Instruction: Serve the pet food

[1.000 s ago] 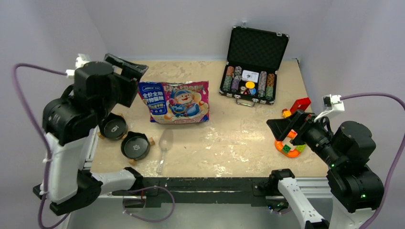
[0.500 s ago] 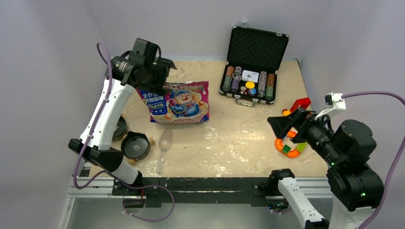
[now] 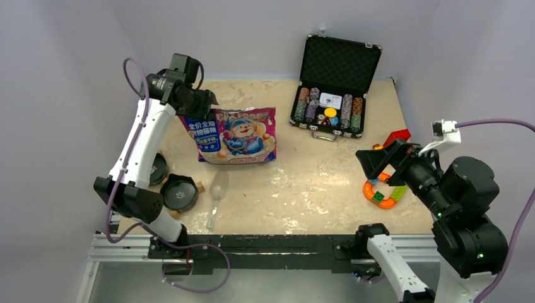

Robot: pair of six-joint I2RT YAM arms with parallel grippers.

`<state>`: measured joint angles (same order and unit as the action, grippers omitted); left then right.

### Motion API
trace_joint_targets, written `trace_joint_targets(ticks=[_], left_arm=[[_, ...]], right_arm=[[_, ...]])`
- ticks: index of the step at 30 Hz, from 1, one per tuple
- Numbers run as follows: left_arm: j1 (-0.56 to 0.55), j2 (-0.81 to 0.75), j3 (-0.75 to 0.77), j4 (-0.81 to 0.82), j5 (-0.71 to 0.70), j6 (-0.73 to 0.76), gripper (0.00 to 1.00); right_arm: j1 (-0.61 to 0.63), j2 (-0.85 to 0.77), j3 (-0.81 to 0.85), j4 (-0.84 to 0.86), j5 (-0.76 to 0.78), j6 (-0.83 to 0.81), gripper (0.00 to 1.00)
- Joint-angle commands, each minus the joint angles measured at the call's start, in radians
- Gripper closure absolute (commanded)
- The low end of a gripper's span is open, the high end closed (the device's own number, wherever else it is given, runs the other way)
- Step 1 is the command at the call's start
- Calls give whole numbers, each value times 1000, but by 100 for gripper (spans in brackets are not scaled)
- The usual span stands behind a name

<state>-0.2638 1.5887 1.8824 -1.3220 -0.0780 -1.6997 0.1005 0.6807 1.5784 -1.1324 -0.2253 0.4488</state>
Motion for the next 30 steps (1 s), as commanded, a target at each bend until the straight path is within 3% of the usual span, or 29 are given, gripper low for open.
trace_joint_targets(ticks=[1, 4, 5, 11, 14, 19, 27, 30], left_arm=[[-9, 18, -4, 103, 32, 101, 66], [-42, 11, -45, 161, 72, 144, 96], [-60, 7, -63, 198, 103, 173, 100], [-206, 81, 12, 307, 266, 381, 100], [-300, 122, 116, 266, 317, 485, 100], [-411, 79, 142, 244, 363, 574, 100], [-459, -3, 117, 171, 505, 664, 100], [-454, -45, 83, 134, 486, 702, 100]], right_arm=[[-1, 30, 23, 51, 12, -9, 1], [-2, 23, 18, 51, 12, -5, 1], [-2, 21, 15, 50, 11, -5, 1], [-2, -4, -25, 34, 3, -25, 1], [-2, 4, -33, 11, -10, -63, 1], [-1, 35, -58, -15, -93, -148, 1], [20, 82, -149, 37, -229, -180, 1], [54, 104, -159, 64, -219, -182, 1]])
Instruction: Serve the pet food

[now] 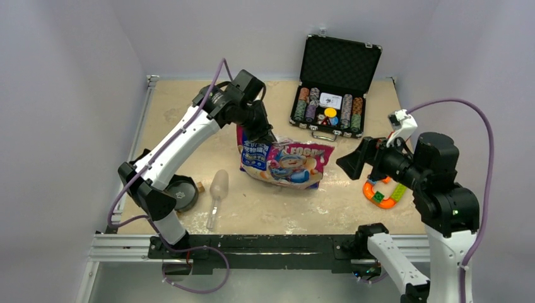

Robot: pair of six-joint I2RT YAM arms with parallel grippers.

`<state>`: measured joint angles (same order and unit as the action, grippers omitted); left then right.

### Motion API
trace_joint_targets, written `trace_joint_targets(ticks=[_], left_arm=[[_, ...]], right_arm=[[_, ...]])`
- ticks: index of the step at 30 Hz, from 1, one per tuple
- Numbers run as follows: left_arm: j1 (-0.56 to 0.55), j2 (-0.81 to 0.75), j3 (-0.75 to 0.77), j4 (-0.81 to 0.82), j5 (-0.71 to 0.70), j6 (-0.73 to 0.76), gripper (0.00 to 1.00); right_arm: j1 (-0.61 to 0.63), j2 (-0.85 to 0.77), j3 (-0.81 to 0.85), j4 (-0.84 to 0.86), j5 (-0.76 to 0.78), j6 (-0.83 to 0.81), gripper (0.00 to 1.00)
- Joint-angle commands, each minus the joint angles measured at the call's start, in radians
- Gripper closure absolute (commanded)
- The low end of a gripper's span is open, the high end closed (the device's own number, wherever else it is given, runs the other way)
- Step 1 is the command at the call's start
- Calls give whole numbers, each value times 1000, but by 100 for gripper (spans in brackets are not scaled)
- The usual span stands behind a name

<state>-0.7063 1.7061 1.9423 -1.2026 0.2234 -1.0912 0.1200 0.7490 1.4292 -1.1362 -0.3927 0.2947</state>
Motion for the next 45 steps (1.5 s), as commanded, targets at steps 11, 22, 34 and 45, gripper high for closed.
trace_joint_targets(ticks=[11, 22, 34, 45], left_arm=[[95, -196, 17, 37, 123, 111, 100], [97, -183, 13, 99, 179, 99, 100], [99, -248, -60, 145, 136, 62, 100], [105, -253, -47, 147, 127, 62, 100]], right_arm=[[310, 310, 76, 115, -2, 22, 13], [543, 463, 174, 241, 88, 126, 35], [710, 663, 380, 179, 257, -10, 46], [760, 731, 380, 171, 313, -56, 62]])
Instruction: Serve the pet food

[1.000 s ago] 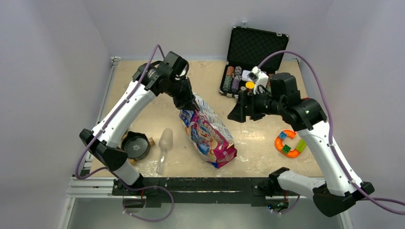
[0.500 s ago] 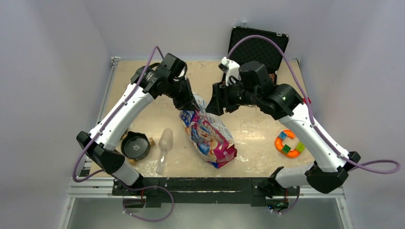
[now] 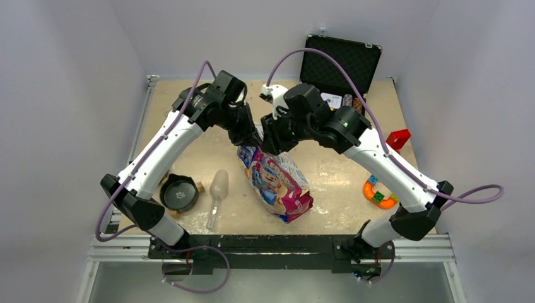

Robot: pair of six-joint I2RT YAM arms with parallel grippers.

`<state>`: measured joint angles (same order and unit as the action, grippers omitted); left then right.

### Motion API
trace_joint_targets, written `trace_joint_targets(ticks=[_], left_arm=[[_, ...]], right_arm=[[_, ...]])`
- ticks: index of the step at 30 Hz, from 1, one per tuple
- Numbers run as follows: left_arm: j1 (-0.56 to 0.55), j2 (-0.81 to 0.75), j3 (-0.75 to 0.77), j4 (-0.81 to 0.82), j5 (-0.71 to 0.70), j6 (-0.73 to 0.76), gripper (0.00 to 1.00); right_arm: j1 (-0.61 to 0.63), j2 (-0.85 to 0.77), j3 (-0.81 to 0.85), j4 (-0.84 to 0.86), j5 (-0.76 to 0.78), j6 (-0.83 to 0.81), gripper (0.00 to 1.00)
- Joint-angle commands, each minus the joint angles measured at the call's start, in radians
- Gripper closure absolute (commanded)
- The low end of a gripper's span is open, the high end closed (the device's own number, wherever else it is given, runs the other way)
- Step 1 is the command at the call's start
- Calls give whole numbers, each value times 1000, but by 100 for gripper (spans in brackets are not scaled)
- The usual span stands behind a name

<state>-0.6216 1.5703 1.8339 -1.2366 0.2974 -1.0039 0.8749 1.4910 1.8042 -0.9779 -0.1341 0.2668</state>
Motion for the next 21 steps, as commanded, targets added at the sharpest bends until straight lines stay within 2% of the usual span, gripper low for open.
trace_joint_targets(ticks=[1, 5, 8, 10, 14, 21], left_arm=[[21, -117, 62, 180, 55, -25, 100], [20, -118, 62, 179, 54, -21, 99], [21, -121, 59, 178, 49, -16, 94], [22, -124, 56, 179, 43, -15, 94], [25, -118, 56, 181, 45, -20, 98], [26, -120, 70, 179, 45, -47, 100]], right_arm=[[4, -9, 2, 16, 67, -27, 64], [6, -6, 0, 16, 91, -28, 77], [4, -5, -4, 11, 89, -30, 79], [5, -18, -4, 9, 76, -36, 76], [11, -60, 5, 28, 12, -41, 63], [29, -27, -10, 30, 8, -39, 62]])
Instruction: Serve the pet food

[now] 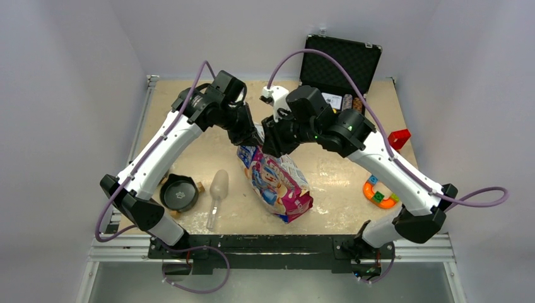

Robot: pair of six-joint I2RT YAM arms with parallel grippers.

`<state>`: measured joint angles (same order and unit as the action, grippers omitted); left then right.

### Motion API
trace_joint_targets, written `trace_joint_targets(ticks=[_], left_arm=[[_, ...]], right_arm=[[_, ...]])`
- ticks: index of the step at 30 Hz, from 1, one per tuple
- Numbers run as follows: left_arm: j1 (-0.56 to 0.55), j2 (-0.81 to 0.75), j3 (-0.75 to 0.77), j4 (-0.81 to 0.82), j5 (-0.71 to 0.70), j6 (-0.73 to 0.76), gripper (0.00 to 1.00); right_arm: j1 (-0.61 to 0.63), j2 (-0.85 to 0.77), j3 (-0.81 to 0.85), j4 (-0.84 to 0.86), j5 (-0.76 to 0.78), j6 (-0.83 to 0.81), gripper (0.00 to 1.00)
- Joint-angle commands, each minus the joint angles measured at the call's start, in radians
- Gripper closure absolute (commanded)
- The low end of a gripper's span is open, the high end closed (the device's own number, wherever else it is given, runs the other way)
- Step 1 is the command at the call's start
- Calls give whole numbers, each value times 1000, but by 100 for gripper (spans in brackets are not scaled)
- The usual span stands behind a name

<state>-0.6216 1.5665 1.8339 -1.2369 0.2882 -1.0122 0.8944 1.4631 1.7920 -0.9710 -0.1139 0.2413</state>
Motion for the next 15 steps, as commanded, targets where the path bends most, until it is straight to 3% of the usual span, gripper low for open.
trace_joint_targets(ticks=[1, 15], left_arm=[[25, -115, 70, 176, 54, -39, 100], [30, -115, 79, 165, 58, -39, 100]], right_arm=[[9, 5, 5, 23, -12, -17, 63], [11, 22, 12, 14, 7, -43, 72]])
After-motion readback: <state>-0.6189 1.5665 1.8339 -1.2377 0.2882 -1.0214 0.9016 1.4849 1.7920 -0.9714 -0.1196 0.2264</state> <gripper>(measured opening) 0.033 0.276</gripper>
